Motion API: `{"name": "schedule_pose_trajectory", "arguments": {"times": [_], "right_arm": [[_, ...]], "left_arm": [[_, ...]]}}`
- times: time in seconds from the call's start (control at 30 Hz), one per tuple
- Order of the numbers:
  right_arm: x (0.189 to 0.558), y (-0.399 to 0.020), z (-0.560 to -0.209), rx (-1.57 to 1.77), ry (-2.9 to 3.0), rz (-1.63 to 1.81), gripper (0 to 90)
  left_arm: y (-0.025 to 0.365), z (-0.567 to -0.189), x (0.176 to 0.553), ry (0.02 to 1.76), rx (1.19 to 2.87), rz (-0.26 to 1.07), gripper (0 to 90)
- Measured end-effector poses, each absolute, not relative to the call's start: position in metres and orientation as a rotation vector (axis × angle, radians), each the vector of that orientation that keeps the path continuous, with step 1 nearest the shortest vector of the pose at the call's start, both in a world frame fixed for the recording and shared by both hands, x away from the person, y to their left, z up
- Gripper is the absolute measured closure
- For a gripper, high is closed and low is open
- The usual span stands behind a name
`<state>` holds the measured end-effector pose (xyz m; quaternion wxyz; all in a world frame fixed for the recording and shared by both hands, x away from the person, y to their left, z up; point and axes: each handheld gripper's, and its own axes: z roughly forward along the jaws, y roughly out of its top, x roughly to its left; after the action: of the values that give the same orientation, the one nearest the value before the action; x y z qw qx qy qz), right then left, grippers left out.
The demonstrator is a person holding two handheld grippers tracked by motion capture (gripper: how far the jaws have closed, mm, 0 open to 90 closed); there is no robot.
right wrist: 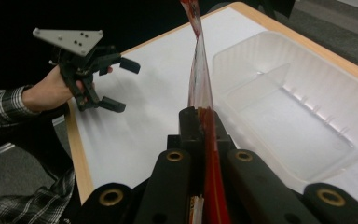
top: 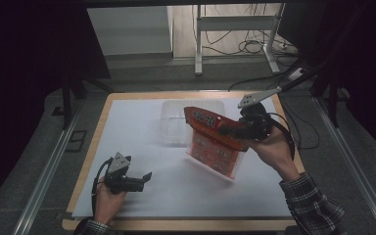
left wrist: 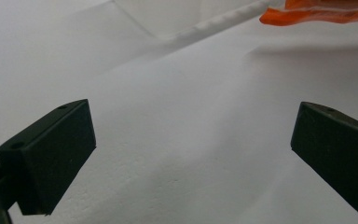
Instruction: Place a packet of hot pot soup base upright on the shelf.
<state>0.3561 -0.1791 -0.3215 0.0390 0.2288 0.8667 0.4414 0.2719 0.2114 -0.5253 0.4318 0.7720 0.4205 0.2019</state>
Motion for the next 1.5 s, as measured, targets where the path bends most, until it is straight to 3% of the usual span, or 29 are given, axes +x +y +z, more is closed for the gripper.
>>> {"name": "schedule_pose_trajectory", "arguments": {"times": [0.5, 1.5], "right_arm": [[0.381, -0.189, -0.299, 0.763, 2.582, 1.438, 88.9], [0.451, -0.174, -0.297, 0.885, 2.477, 1.536, 88.9]], "left_arm": [[0.211, -0.525, 0.273, 1.054, 1.928, 0.473, 0.0], [0.202, -0.525, 0.273, 1.052, 2.002, 0.490, 0.0]]}}
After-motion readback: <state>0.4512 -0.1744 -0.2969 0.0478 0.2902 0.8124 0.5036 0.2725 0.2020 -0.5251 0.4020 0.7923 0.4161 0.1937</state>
